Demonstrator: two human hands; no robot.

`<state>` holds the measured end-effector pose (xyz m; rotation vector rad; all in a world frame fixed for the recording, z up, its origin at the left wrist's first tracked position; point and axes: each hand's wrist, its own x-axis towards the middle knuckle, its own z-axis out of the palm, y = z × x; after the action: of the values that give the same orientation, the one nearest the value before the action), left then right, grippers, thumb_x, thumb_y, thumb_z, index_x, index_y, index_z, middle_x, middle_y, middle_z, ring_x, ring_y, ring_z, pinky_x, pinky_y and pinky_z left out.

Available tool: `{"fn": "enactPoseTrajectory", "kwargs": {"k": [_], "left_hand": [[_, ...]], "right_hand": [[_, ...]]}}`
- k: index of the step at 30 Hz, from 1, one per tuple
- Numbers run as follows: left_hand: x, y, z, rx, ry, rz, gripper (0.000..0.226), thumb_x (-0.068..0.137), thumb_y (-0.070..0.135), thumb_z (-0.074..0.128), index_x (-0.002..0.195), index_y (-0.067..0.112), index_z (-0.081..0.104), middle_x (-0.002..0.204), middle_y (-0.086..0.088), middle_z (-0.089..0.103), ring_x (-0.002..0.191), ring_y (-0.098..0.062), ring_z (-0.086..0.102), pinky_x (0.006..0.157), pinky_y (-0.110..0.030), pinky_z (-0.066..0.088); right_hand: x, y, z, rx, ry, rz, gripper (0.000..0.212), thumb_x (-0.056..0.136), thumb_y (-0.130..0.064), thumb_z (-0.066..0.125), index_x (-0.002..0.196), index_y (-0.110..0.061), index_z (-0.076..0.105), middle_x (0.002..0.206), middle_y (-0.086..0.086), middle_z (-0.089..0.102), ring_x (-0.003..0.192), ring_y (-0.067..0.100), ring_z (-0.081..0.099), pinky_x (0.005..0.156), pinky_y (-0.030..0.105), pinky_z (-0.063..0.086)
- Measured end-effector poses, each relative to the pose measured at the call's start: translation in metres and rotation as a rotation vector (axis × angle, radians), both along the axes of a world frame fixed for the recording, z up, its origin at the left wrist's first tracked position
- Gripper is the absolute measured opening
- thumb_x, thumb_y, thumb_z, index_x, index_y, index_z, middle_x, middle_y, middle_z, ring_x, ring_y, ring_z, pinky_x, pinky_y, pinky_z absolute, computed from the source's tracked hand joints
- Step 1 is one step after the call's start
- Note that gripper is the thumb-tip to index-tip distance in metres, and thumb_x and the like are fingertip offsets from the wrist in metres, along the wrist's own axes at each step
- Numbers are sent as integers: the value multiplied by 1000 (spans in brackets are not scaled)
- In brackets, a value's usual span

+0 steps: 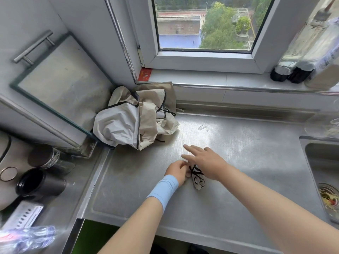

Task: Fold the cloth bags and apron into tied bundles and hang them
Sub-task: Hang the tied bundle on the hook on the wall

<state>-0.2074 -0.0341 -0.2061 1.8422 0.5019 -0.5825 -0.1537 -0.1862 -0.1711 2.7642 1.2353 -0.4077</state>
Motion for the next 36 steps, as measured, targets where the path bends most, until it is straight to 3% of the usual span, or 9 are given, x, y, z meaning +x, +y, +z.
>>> {"fn": "enactPoseTrajectory", "kwargs": {"k": [3, 6, 10, 15, 18, 22, 26, 31, 36], "left_hand": [[-1, 0, 9, -96, 73, 110, 18, 92, 9, 42, 103, 16, 54, 90, -8, 67, 78, -24, 67, 71, -32, 55], [-4, 3, 8, -137, 149, 101, 31, 87, 10, 55, 116, 16, 49, 92, -9, 64, 74, -20, 61, 70, -29, 52], [0, 15, 14, 1, 31, -209, 30, 75, 27, 71, 104, 27, 66, 100, 9, 69, 92, -4, 64, 93, -26, 50], [26, 40, 58, 150, -153, -332, 51, 65, 27, 79, 113, 33, 64, 102, 11, 69, 90, -6, 65, 88, -26, 53], [47, 61, 100, 256, -308, -335, 49, 72, 13, 75, 118, 27, 63, 102, 10, 67, 92, -8, 62, 87, -22, 49], [74, 101, 160, 277, -485, -391, 36, 77, 15, 71, 111, 26, 68, 96, 15, 68, 90, 0, 63, 83, -12, 49], [101, 145, 223, 265, -605, -339, 44, 75, 13, 75, 117, 20, 66, 104, 10, 68, 94, -3, 64, 90, -19, 50], [133, 195, 311, 269, -713, -288, 51, 69, 6, 73, 114, 21, 55, 104, 1, 68, 96, -14, 65, 87, -26, 52], [160, 246, 409, 257, -825, -257, 54, 69, -1, 74, 111, 21, 49, 98, -4, 68, 84, -18, 64, 82, -31, 54]], "right_hand": [[4, 1, -10, -127, -57, 159, 68, 86, -8, 60, 145, -25, 33, 154, 4, 29, 135, 25, 38, 90, 37, 42], [3, -2, -17, -82, -93, 103, 40, 84, -15, 64, 122, -23, 53, 117, 4, 54, 98, 25, 60, 71, 35, 41], [5, -5, -14, 46, 103, -157, 37, 86, -20, 62, 122, -20, 55, 115, 5, 48, 92, 28, 61, 62, 32, 36], [23, 6, 20, 342, 62, -299, 40, 73, -35, 78, 106, -17, 62, 112, 4, 49, 94, 26, 55, 66, 33, 48], [41, 25, 58, 416, 53, -309, 42, 65, -34, 79, 99, -17, 62, 113, 0, 53, 95, 24, 57, 73, 34, 48], [65, 61, 127, 479, 113, -338, 41, 68, -37, 73, 105, -25, 62, 101, -10, 60, 96, 14, 57, 79, 28, 46], [88, 109, 195, 764, 326, -483, 25, 75, -36, 62, 97, -29, 72, 92, -9, 72, 89, 12, 67, 83, 35, 55], [122, 172, 279, 1001, 221, -526, 11, 89, -30, 69, 92, -24, 77, 80, -9, 72, 71, 6, 62, 64, 23, 48], [143, 222, 363, 1218, 154, -494, 13, 89, -25, 71, 96, -17, 77, 84, -5, 75, 75, 6, 66, 71, 23, 52]]}}
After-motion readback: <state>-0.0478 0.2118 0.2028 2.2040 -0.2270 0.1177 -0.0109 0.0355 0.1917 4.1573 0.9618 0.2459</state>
